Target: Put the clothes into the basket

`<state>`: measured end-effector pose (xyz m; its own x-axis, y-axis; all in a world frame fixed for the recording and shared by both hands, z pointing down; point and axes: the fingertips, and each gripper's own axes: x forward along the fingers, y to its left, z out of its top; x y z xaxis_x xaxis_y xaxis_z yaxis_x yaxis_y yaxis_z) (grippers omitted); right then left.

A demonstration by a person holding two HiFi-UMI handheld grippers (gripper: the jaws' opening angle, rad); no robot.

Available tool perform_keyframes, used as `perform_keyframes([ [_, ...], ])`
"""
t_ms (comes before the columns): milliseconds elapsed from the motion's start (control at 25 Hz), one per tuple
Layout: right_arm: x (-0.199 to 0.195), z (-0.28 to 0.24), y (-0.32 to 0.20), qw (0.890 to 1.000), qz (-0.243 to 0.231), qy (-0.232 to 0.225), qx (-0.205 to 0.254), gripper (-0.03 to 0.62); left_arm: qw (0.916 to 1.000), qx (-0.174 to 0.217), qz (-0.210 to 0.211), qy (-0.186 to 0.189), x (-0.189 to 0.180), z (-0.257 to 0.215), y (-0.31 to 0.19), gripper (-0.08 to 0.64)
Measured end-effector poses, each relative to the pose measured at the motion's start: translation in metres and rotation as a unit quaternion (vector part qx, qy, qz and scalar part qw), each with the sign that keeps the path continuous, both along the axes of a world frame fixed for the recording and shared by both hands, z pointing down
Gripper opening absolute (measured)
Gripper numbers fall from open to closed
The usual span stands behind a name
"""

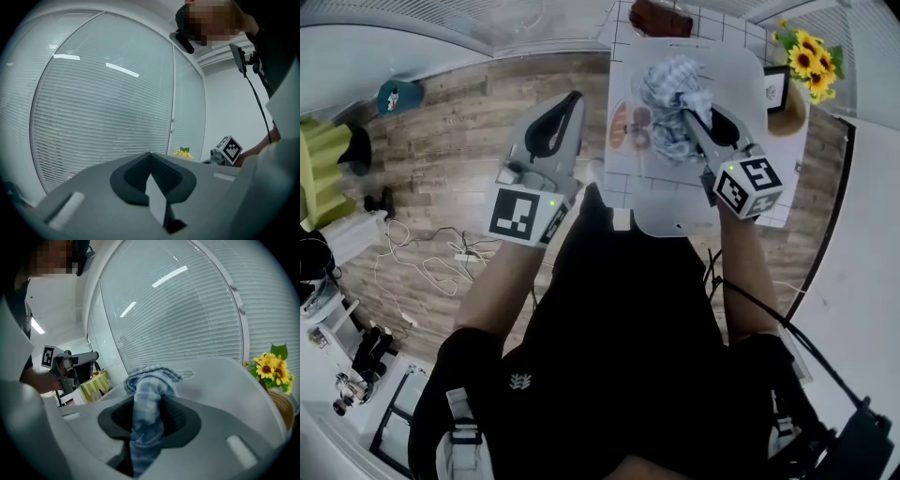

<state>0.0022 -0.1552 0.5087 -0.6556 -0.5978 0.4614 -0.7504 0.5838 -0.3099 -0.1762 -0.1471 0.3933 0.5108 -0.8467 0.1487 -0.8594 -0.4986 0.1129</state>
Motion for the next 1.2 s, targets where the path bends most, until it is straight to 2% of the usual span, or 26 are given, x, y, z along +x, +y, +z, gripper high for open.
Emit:
perform_keyframes([
  [560, 0.0, 0.034, 0.0, 0.999, -0.006, 0.039, -0.035, 0.146, 0.9997, -0.021, -0.006, 0.004, -0.008, 0.019, -0.001, 0.006],
  [760, 0.003, 0.042, -0.003, 0.997, 0.003, 0.059, -0.049, 0.183, 0.9998, -0.019, -0.008, 0.005, -0.009, 0.015, -0.004, 0.006],
  [1200, 0.003, 0.01, -0.012, 0.998, 0.003, 0.066, -0.007, 0.184, 0.9999, 0.0, 0.001, 0.011, -0.001, -0.002, -0.008, 0.006],
])
